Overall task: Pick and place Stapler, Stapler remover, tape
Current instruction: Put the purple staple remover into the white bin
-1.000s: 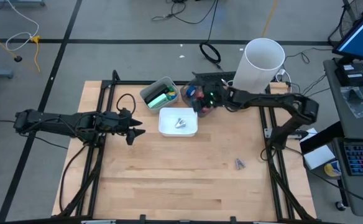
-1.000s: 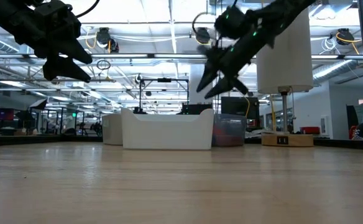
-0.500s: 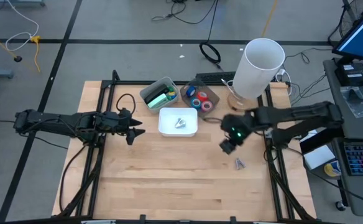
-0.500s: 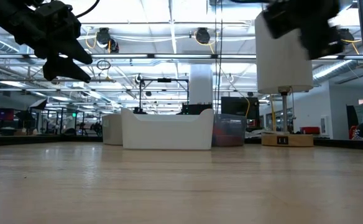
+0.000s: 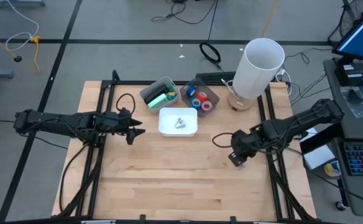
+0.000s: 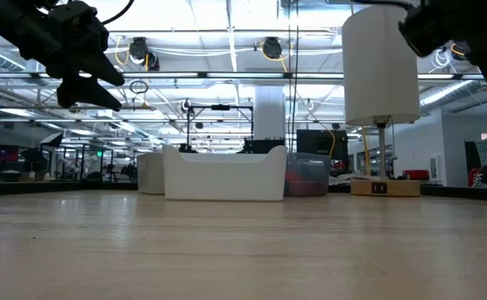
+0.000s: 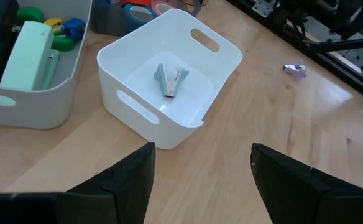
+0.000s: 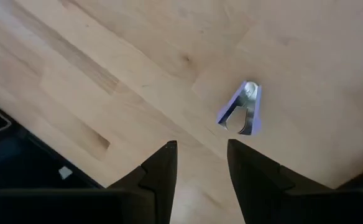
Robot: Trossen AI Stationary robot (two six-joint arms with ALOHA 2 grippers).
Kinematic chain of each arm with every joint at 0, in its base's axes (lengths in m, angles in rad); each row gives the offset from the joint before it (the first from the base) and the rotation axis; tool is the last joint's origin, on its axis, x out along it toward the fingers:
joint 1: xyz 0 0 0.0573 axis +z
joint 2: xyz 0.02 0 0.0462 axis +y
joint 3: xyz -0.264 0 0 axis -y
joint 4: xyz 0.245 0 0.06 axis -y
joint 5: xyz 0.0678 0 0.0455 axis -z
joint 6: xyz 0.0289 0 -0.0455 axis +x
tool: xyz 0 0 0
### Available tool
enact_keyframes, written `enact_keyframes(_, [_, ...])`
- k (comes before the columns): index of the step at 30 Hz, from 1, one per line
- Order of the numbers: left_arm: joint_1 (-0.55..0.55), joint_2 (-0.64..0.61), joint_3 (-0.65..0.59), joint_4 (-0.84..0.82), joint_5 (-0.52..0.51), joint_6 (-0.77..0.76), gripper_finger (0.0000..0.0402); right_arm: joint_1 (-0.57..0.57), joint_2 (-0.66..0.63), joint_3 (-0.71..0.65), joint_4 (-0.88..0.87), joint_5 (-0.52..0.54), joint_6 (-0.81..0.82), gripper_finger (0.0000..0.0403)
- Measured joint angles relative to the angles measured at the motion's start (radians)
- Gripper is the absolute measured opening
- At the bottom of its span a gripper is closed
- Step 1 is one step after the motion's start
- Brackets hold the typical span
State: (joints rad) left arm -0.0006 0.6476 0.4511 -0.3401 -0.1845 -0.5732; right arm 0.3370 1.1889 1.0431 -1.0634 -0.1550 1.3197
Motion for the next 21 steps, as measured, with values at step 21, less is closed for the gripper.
enact_keyframes(21, [0.000,0.000,0.000,0.000,0.000,-0.017,0.0262,0.025,0.000,-0.458,0.541,-0.134,0.187,0.0132])
